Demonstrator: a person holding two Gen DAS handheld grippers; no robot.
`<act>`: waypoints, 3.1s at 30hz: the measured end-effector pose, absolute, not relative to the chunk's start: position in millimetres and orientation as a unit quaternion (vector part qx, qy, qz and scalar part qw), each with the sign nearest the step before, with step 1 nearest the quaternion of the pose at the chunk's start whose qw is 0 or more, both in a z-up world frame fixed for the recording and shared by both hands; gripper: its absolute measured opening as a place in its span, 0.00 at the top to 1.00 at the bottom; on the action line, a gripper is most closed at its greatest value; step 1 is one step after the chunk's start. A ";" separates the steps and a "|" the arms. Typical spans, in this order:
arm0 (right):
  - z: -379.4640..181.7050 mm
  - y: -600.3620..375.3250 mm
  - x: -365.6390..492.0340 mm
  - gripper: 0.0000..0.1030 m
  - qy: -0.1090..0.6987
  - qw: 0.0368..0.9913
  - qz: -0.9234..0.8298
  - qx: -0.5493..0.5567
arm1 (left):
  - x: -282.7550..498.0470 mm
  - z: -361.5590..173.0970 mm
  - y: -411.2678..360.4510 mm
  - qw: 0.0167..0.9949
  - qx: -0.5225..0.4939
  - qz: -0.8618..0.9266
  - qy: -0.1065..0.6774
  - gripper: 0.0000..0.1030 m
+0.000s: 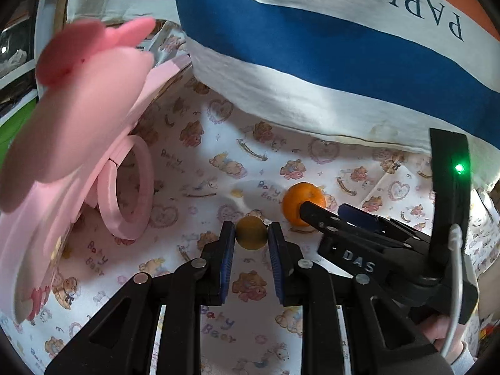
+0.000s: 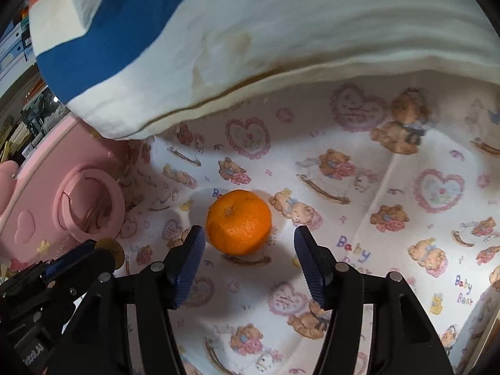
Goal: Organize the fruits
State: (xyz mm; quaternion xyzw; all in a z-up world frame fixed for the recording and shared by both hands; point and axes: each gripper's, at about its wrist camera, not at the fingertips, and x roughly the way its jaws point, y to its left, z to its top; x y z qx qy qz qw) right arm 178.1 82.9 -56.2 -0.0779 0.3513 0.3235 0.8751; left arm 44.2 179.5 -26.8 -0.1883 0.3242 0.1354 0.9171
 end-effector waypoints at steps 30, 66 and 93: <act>-52.6 21.6 134.9 0.51 0.351 0.886 0.288 -0.091 | 51.9 -26.3 160.0 0.920 -0.170 0.108 0.335 0.79; -60.9 -1.3 100.4 0.51 0.272 0.919 0.234 -0.163 | 50.9 -19.2 132.5 0.942 -0.112 0.067 0.308 0.79; 7.1 -164.0 21.4 0.51 0.148 0.965 0.207 -0.060 | 25.0 6.3 72.9 0.979 -0.032 -0.003 0.202 0.86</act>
